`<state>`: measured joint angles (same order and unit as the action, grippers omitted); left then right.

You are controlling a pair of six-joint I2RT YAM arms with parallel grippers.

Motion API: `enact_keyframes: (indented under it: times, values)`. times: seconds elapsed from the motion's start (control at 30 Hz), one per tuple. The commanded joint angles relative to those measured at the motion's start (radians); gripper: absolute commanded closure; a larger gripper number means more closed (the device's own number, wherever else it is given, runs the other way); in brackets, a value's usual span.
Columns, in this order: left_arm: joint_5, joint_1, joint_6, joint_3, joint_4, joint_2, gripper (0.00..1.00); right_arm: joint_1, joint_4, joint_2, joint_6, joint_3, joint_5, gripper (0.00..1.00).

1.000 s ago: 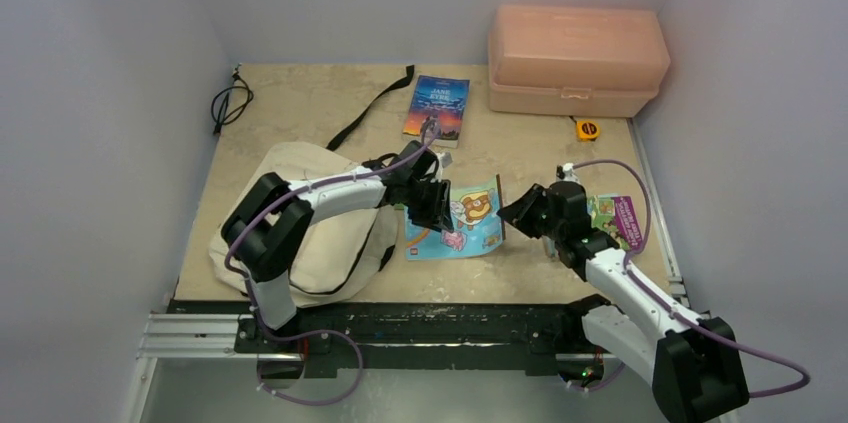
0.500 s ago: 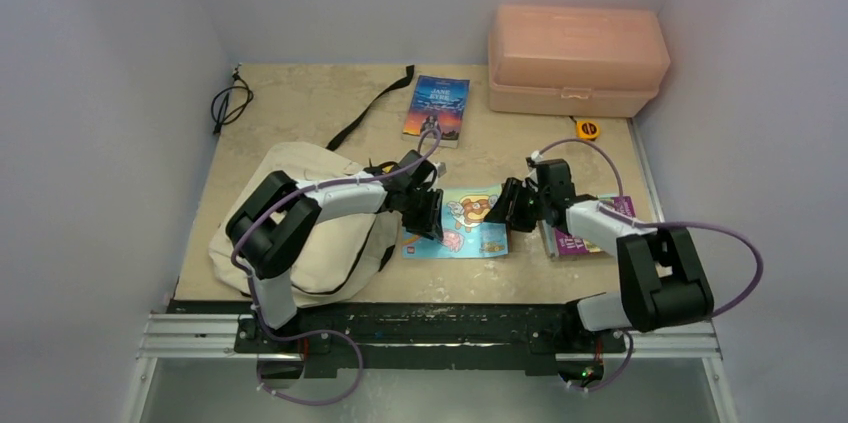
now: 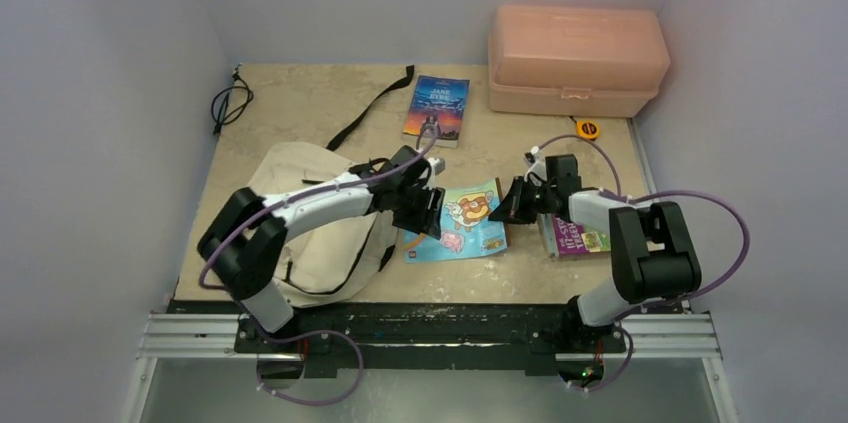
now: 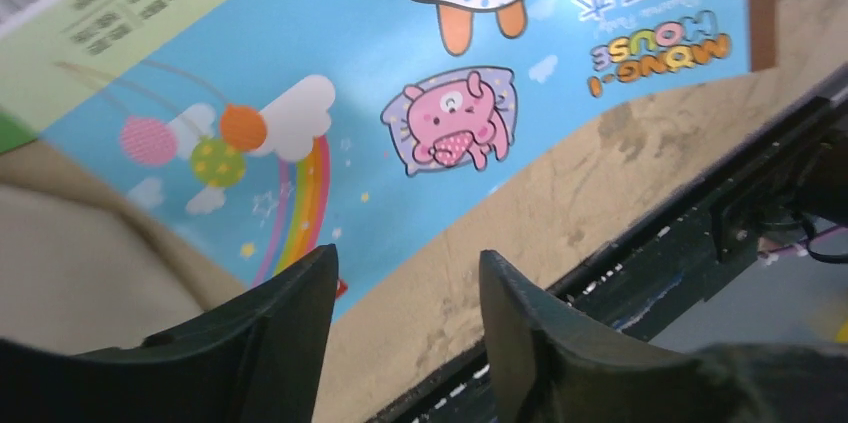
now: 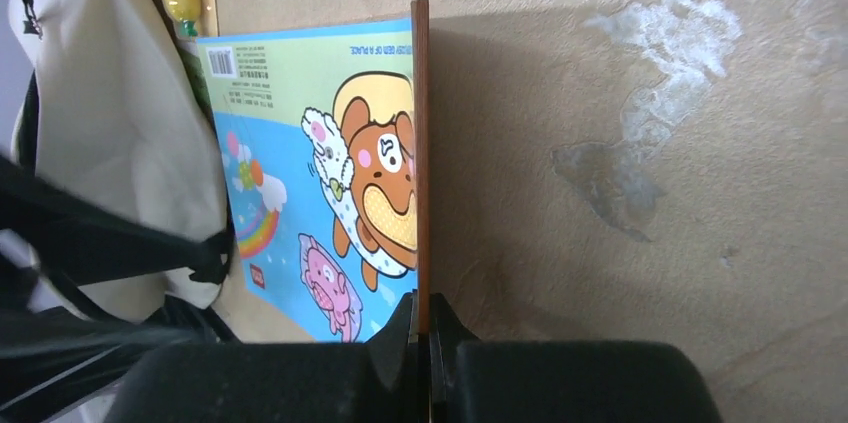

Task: Pack the student bag
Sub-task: Pick up the book from the center of the board.

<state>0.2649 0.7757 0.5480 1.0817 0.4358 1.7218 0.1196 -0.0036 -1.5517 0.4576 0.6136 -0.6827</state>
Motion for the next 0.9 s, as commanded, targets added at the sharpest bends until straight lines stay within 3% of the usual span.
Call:
enact_keyframes:
  times: [0.0, 0.1, 0.27, 0.43, 0.8, 0.87]
  values:
    - [-0.101, 0.007, -0.088, 0.054, 0.145, -0.275, 0.40, 0.001, -0.145, 0.119, -0.084, 0.065, 0.129, 1.00]
    - [-0.246, 0.007, -0.129, 0.070, 0.280, -0.381, 0.33, 0.001, -0.190, 0.203, -0.080, 0.076, 0.155, 1.00]
    - [-0.465, 0.006, -0.149, 0.072, 0.477, -0.435, 0.32, 0.003, -0.196, 0.284, -0.032, 0.101, 0.101, 1.00]
    - [-0.518, 0.002, -0.117, 0.023, 0.504, -0.418, 0.37, 0.009, -0.191, 0.321, -0.001, 0.134, 0.051, 1.00]
    - [-0.577, -0.001, -0.073, 0.047, 0.559, -0.350, 0.63, 0.013, -0.283, 0.315, -0.055, 0.176, 0.134, 1.00]
    - [-0.591, -0.001, -0.072, 0.058, 0.574, -0.342, 0.75, 0.014, -0.270, 0.302, -0.044, 0.165, 0.124, 1.00]
